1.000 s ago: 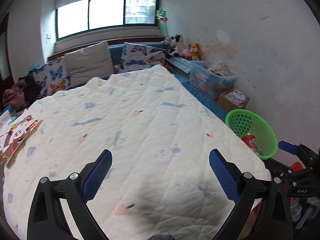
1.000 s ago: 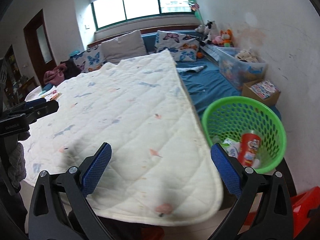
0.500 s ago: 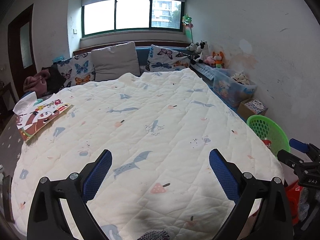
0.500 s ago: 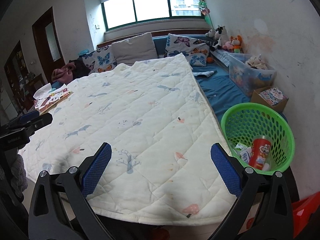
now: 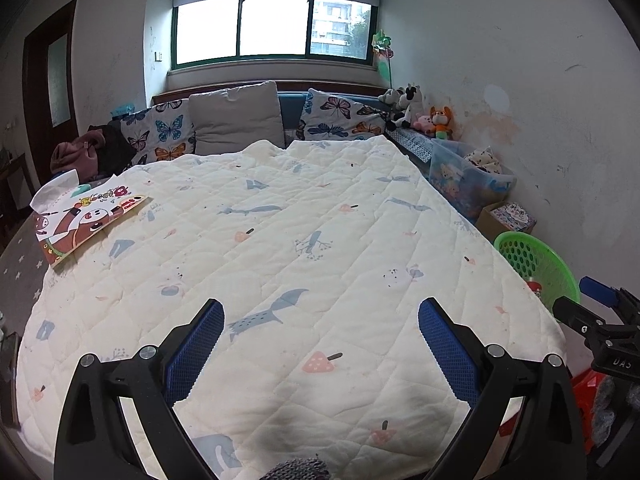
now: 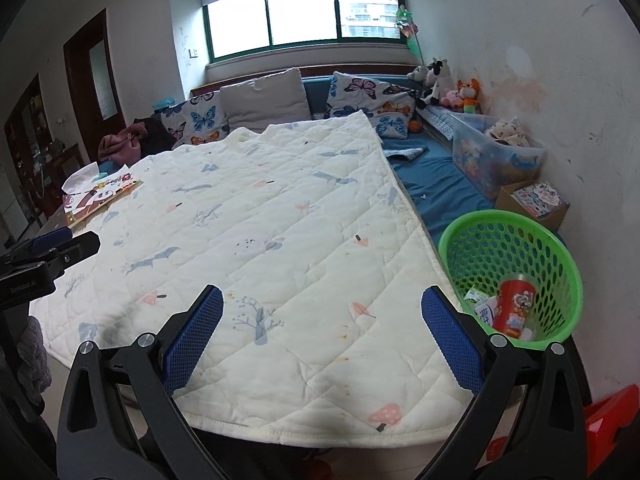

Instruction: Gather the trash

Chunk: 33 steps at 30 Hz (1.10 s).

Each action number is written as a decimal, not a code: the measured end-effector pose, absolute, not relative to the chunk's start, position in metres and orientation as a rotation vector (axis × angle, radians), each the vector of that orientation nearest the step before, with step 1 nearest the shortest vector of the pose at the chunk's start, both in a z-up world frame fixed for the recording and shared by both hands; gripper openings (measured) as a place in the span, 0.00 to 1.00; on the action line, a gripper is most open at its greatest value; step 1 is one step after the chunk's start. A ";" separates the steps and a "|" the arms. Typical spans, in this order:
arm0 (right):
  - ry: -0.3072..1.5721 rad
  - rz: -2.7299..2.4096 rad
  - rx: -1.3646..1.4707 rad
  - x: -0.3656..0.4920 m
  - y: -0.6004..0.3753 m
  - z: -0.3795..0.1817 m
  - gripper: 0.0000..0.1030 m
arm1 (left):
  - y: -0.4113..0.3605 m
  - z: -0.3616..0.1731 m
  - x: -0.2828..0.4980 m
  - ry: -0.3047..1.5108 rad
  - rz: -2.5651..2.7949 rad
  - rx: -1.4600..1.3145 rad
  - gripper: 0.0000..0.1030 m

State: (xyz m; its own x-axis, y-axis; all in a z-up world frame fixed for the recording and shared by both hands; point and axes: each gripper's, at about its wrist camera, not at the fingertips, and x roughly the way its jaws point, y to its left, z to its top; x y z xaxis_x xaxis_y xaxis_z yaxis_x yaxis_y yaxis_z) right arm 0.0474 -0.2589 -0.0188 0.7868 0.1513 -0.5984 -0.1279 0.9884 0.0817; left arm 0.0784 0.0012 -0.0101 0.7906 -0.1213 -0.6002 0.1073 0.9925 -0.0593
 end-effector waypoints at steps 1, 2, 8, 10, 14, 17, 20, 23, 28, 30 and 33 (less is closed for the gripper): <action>0.649 0.149 0.039 0.047 -0.259 -0.019 0.96 | 0.001 -0.010 0.078 0.647 -0.123 -0.022 0.92; 0.651 0.150 0.040 0.047 -0.259 -0.020 0.96 | 0.001 -0.010 0.078 0.647 -0.122 -0.022 0.92; 0.652 0.151 0.044 0.048 -0.259 -0.020 0.96 | 0.003 -0.011 0.077 0.640 -0.098 -0.024 0.92; 0.651 0.155 0.046 0.048 -0.259 -0.020 0.96 | 0.004 -0.010 0.076 0.638 -0.096 -0.026 0.92; 0.652 0.152 0.052 0.048 -0.260 -0.020 0.96 | 0.003 -0.009 0.074 0.627 -0.087 -0.015 0.92; 0.652 0.151 0.056 0.048 -0.261 -0.020 0.96 | 0.004 -0.009 0.075 0.626 -0.086 -0.013 0.92; 0.652 0.152 0.061 0.048 -0.262 -0.020 0.96 | 0.003 -0.008 0.075 0.628 -0.082 -0.015 0.92; 0.654 0.152 0.061 0.048 -0.261 -0.020 0.96 | 0.003 -0.008 0.075 0.628 -0.081 -0.013 0.92; 0.657 0.157 0.061 0.048 -0.261 -0.020 0.96 | 0.003 -0.008 0.075 0.627 -0.081 -0.015 0.92; 0.655 0.158 0.063 0.048 -0.261 -0.020 0.96 | 0.003 -0.008 0.075 0.627 -0.079 -0.016 0.92; 0.656 0.158 0.064 0.049 -0.261 -0.019 0.96 | 0.004 -0.008 0.076 0.629 -0.079 -0.018 0.92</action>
